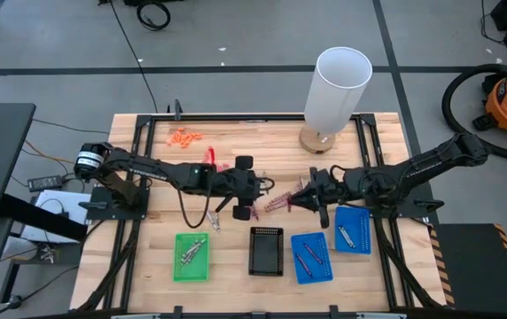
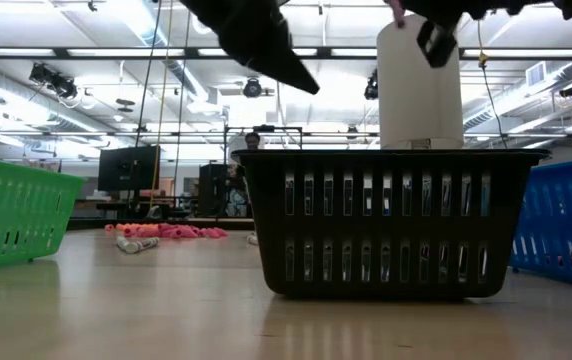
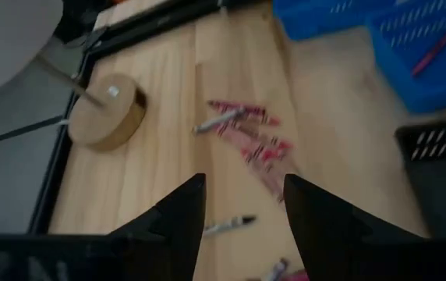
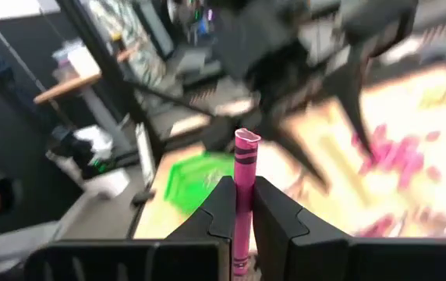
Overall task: Sort crayons
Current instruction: Put the red crayon into the left blue bin
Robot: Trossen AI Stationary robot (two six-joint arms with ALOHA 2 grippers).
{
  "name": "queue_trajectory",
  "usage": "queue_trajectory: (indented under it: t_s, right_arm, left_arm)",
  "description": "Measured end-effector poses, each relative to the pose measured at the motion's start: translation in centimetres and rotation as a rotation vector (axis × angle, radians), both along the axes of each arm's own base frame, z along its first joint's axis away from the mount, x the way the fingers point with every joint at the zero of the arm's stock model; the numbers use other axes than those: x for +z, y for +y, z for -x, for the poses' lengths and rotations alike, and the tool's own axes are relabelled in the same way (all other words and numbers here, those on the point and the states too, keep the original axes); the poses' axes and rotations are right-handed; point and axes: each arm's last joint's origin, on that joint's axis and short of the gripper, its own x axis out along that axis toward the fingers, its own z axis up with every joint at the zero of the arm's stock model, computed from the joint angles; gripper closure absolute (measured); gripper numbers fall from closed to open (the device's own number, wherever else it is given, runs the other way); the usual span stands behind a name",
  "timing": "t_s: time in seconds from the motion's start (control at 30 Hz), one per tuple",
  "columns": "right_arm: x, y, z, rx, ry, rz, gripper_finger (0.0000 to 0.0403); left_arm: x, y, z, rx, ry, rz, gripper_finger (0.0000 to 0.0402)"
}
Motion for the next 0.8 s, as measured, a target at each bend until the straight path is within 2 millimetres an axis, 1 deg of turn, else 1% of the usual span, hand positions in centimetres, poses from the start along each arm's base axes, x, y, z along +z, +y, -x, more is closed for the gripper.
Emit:
queue_trajectory:
  t_s: [0.13,0.33,0.47,0.63,0.8]
  right_arm:
    - [-1.2,0.5,0.4,0.041,0.140,-0.100,0.0368]
    - [-3.0,2.0,1.3,0.030,0.355,-0.249,0.0368]
    - [-5.0,4.0,1.1,0.001,0.485,-0.340,0.0368]
    - [-7.4,6.7,0.8,-0.034,0.589,-0.436,0.0368]
    - [-9.5,8.6,1.0,-0.100,0.679,-0.539,0.0368]
  left_arm:
    - [-0.4,-0.3,0.4,0.009,0.058,-0.014,0.0217]
    - [-0.8,-0.2,0.7,0.049,0.093,0.030,0.0217]
    - [-1.0,-0.2,0.7,0.057,0.105,0.035,0.0217]
    - [-0.9,-0.2,0.6,0.045,0.097,0.023,0.0217]
    - [-0.9,-0.2,0.6,0.035,0.102,0.010,0.0217]
